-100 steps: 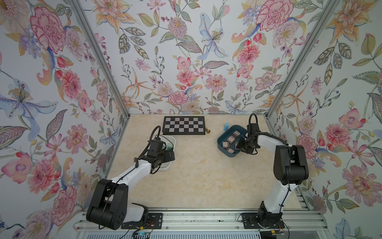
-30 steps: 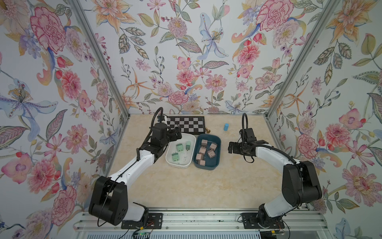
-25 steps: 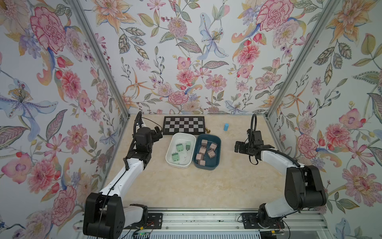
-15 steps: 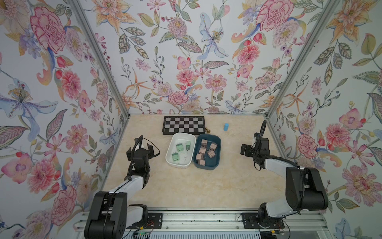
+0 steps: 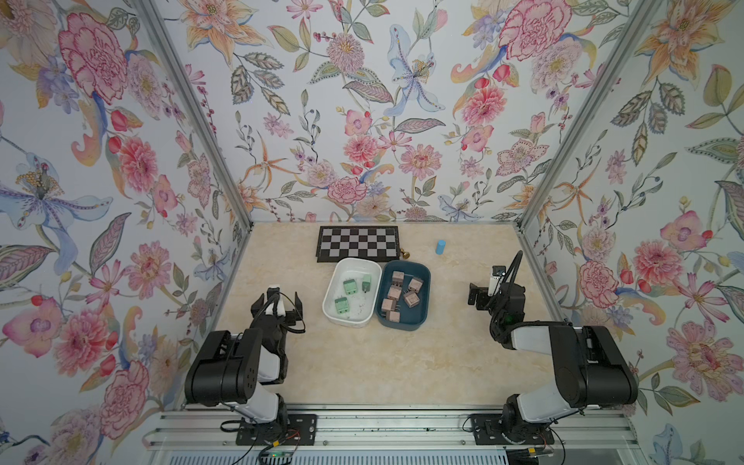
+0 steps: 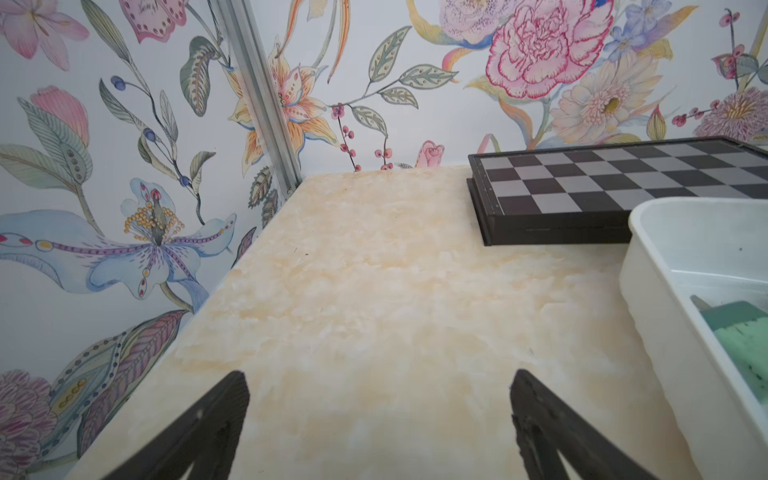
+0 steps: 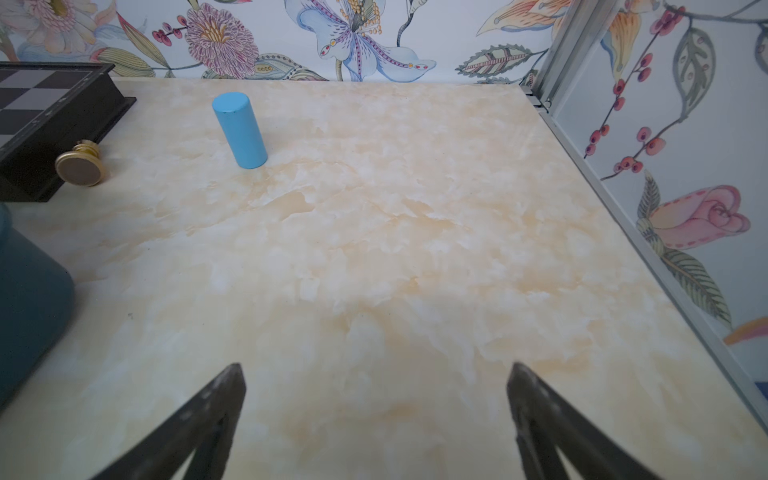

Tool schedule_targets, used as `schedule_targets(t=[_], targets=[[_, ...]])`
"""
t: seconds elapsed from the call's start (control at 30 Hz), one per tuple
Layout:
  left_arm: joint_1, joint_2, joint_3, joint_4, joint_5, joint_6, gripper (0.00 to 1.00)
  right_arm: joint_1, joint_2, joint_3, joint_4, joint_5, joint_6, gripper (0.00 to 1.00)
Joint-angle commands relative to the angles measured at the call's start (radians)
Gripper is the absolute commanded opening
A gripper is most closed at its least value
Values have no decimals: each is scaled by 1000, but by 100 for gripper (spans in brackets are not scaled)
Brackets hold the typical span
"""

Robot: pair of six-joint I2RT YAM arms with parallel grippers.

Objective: Place the plugs by color into the storage box
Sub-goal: Reset both arms

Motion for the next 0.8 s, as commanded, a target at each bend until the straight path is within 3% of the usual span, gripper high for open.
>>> schedule_targets(t=[0.0, 0.07, 0.77], targets=[[-21, 5, 61, 49, -12, 43, 99, -6, 48, -147, 452, -25, -34, 100], [-63, -21, 114, -15, -94, 69, 100, -11, 0, -83, 236, -30, -23, 100], [-80, -17, 123, -31, -125, 78, 99, 3, 16, -80, 260, 30, -22, 100]])
